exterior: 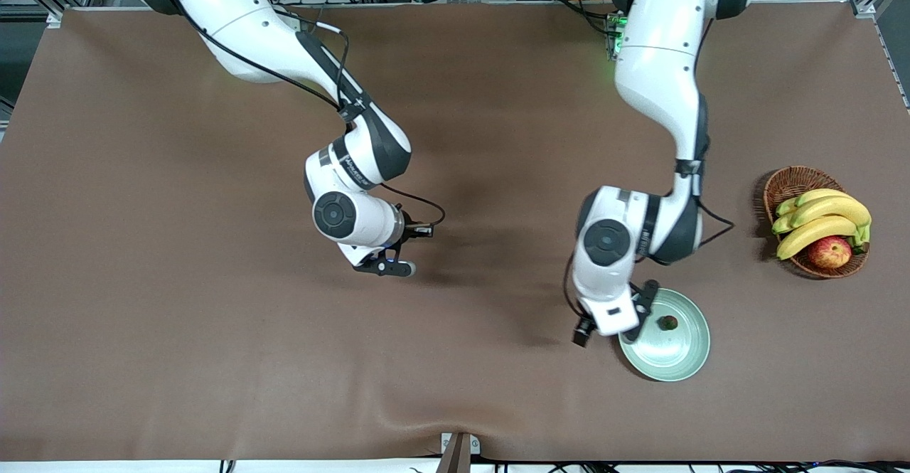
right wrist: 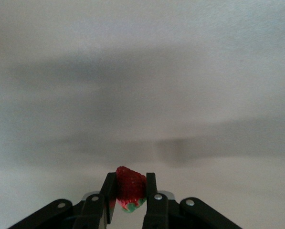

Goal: Collect all strawberries into plate
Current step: 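Set the third strawberry mid-table with the right gripper while the left returns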

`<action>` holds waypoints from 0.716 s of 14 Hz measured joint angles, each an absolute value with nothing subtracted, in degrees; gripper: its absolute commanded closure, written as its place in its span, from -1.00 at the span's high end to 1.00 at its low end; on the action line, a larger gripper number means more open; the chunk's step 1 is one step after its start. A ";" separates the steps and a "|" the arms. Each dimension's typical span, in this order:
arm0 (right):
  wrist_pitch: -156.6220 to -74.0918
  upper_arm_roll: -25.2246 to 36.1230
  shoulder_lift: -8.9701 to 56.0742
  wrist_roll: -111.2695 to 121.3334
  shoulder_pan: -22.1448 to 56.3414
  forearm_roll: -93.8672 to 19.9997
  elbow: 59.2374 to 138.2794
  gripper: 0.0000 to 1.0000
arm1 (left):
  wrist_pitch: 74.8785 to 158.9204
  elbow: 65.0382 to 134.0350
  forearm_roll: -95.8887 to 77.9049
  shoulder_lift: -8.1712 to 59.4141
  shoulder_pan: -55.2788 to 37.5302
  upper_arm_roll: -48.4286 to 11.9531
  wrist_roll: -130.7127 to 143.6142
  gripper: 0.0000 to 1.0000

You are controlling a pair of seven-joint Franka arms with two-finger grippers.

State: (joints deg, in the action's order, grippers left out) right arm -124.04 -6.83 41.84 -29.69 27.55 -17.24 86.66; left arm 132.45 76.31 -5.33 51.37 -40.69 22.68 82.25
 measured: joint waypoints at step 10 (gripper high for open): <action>-128.23 -5.11 44.40 -29.69 29.80 -17.24 86.46 1.00 | 132.47 76.18 -5.95 51.25 -43.65 17.01 88.05 1.00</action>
